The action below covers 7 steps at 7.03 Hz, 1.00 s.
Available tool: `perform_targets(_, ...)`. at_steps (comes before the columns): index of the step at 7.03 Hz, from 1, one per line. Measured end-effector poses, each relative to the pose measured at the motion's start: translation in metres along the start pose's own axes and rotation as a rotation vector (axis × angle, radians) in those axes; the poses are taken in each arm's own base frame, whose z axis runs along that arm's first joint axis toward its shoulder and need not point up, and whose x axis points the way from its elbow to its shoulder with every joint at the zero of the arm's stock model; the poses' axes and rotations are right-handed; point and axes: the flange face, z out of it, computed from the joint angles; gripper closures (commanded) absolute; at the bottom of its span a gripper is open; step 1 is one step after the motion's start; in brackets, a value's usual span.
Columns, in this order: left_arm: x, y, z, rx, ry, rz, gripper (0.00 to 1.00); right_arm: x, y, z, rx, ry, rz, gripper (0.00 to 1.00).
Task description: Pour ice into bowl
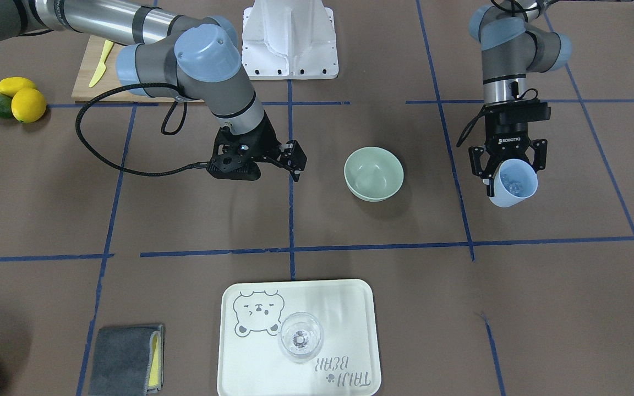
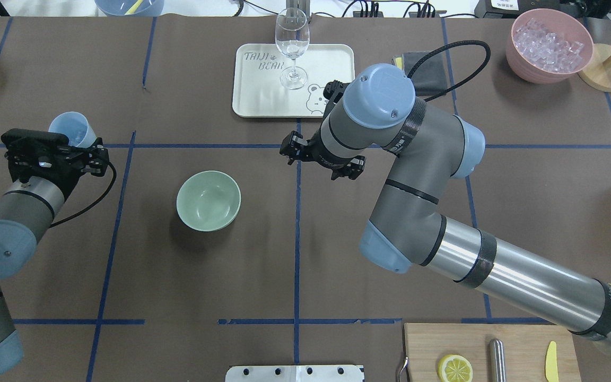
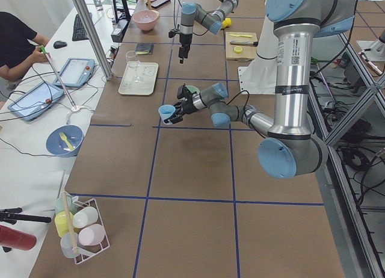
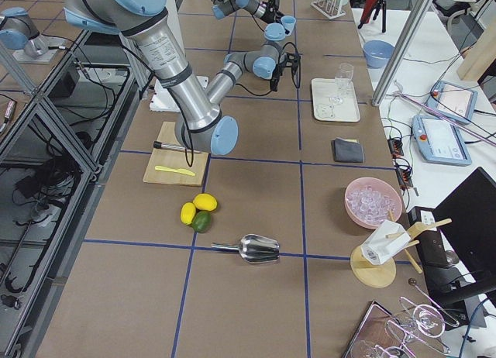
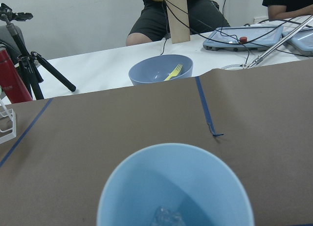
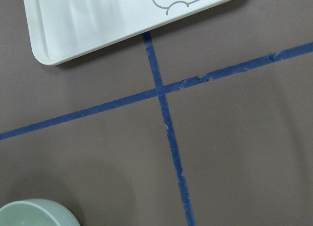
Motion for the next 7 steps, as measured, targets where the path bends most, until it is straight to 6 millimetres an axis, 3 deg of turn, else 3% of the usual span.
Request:
perform_targets(1,0.017,-0.018,-0.007,0.011,0.017,0.024,1.00,0.004,-0.002,0.001,0.001,0.004,0.003,0.00)
perform_targets(2,0.027,-0.020,-0.006,-0.014,-0.018,0.079,1.00,0.006,-0.003,0.001,0.002,0.005,0.005,0.00)
perform_targets(4,0.067,-0.017,-0.004,-0.101,-0.099,0.219,1.00,0.014,-0.010,-0.007,0.008,-0.001,0.010,0.00)
perform_targets(6,0.118,-0.009,-0.014,-0.150,-0.156,0.374,1.00,0.033,-0.011,-0.021,0.004,-0.013,0.012,0.00)
perform_targets(7,0.133,0.001,-0.022,-0.139,-0.181,0.436,1.00,0.042,-0.011,-0.027,0.000,-0.016,0.011,0.00)
